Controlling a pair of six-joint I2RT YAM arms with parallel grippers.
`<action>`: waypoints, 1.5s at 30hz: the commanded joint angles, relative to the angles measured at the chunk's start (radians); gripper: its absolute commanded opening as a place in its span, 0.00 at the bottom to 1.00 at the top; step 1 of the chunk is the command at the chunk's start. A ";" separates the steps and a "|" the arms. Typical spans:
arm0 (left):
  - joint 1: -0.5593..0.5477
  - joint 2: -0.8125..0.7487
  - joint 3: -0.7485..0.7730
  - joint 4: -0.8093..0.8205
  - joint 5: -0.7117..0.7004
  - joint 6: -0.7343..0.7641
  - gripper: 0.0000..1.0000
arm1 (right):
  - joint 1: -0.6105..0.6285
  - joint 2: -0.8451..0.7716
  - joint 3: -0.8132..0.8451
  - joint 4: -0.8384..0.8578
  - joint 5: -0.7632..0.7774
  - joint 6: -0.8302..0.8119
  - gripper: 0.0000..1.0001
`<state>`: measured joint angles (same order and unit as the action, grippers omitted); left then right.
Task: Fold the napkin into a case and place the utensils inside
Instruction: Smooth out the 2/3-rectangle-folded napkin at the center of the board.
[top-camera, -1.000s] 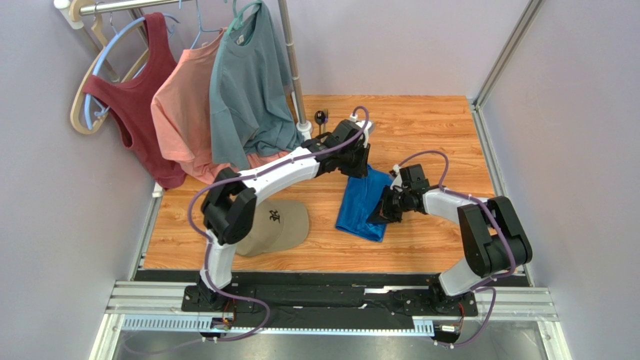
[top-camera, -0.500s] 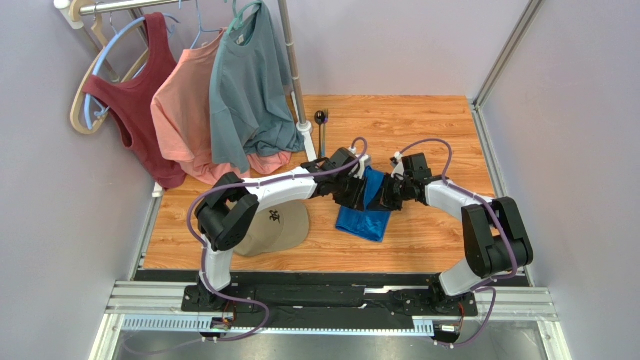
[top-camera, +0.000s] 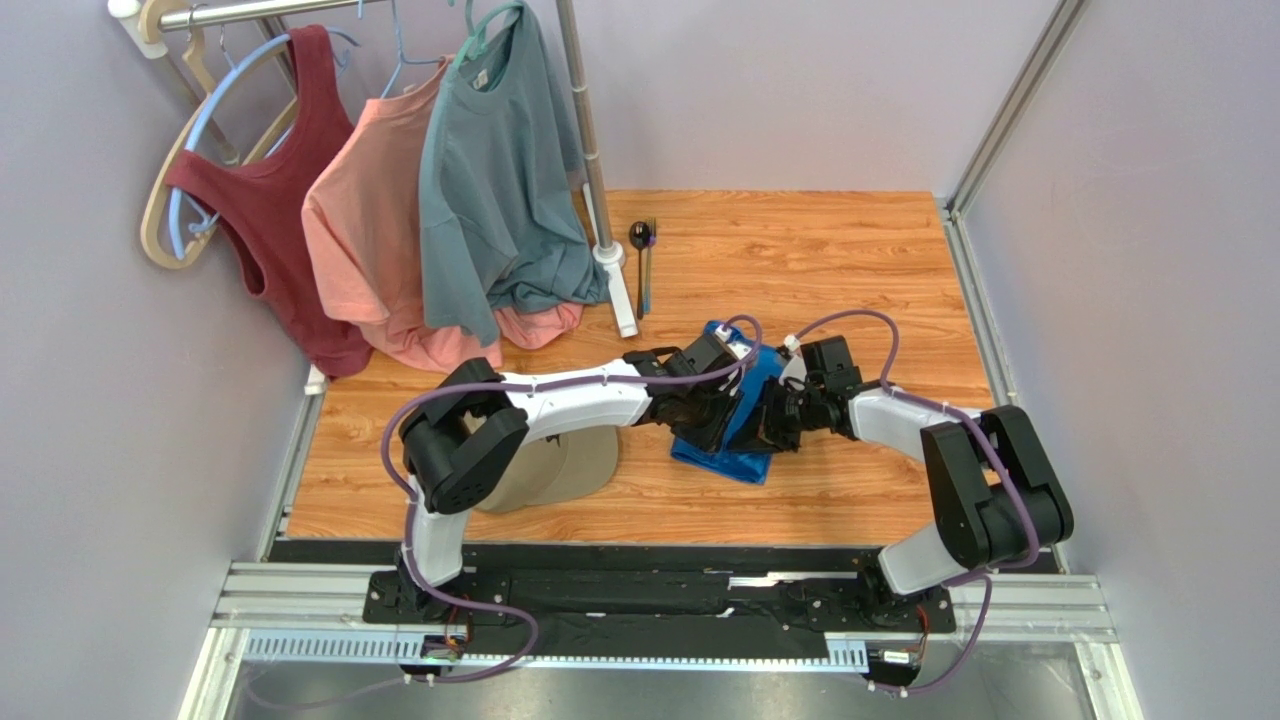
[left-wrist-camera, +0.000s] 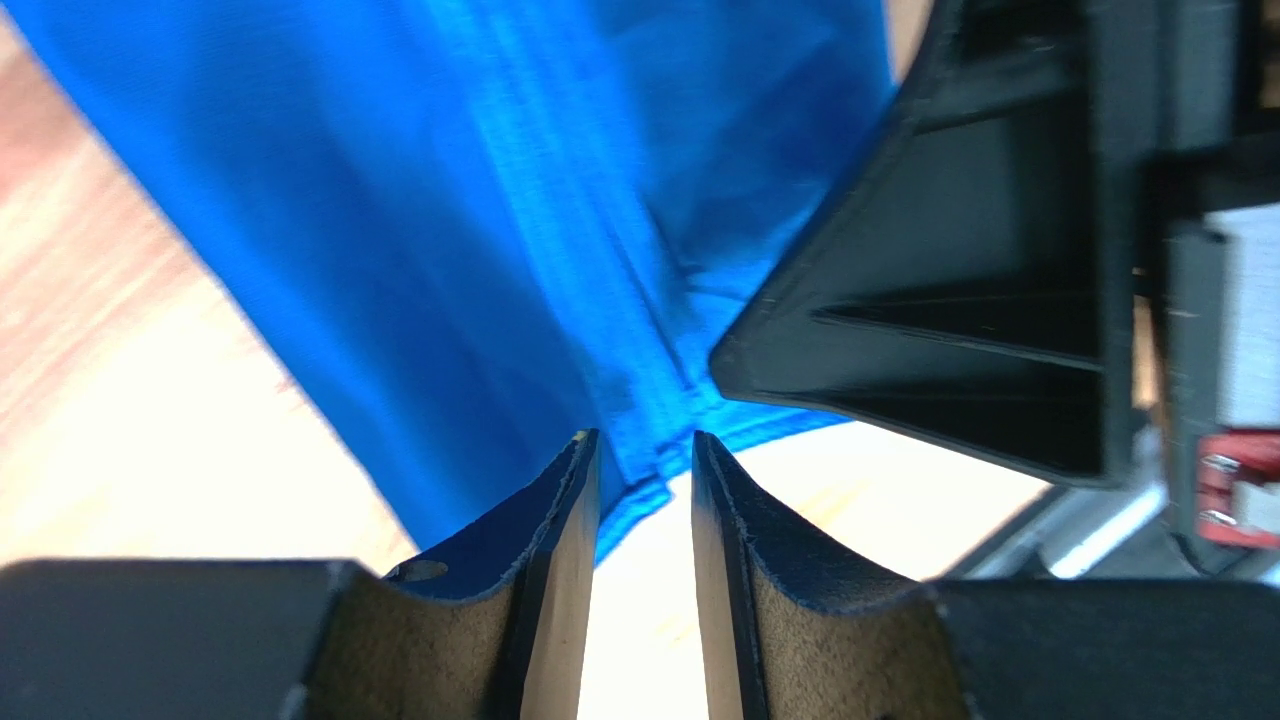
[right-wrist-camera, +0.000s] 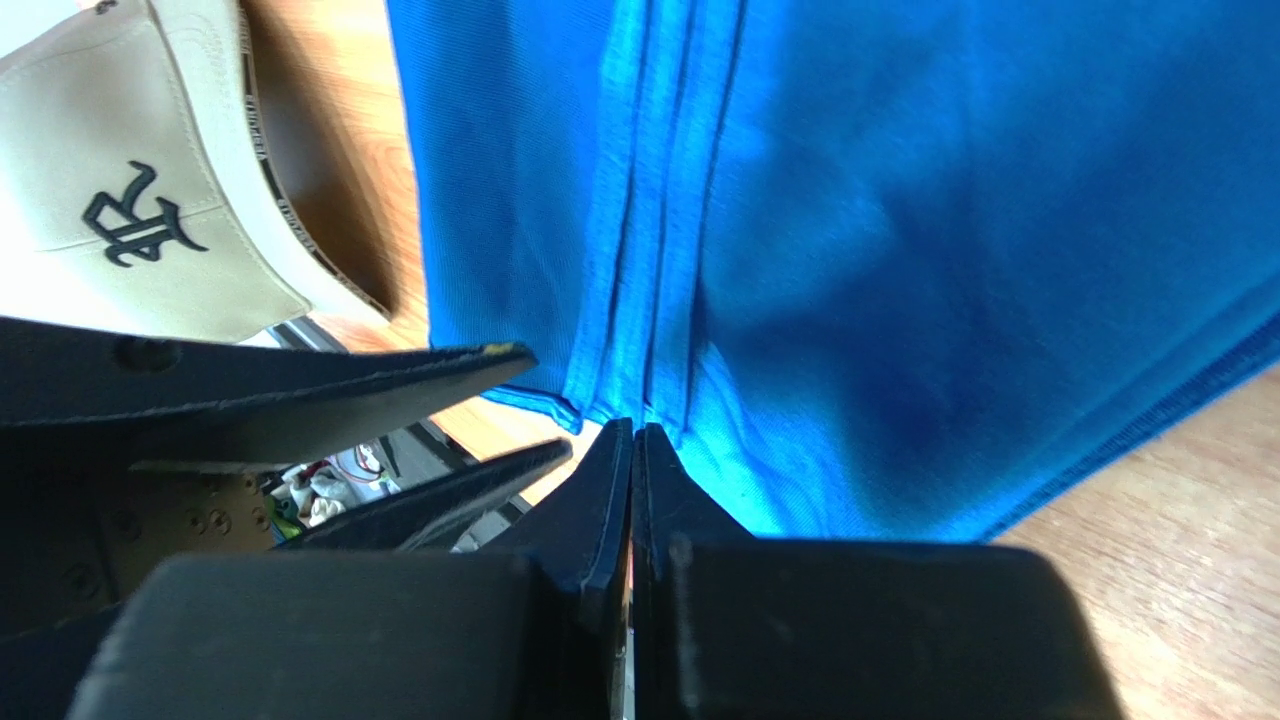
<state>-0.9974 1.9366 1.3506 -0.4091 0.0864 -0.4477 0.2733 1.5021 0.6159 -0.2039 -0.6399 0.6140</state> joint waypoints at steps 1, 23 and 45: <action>-0.017 -0.028 0.018 -0.034 -0.085 0.041 0.38 | 0.012 -0.009 0.004 0.058 -0.024 0.012 0.00; -0.024 0.073 0.039 -0.039 -0.023 0.033 0.36 | 0.017 0.044 -0.010 0.092 -0.026 0.003 0.00; -0.023 -0.001 0.091 -0.071 0.010 -0.009 0.00 | 0.046 0.096 -0.041 0.152 -0.006 0.021 0.00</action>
<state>-1.0145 1.9934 1.3956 -0.4725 0.0738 -0.4301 0.3073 1.5818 0.5953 -0.1047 -0.6559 0.6258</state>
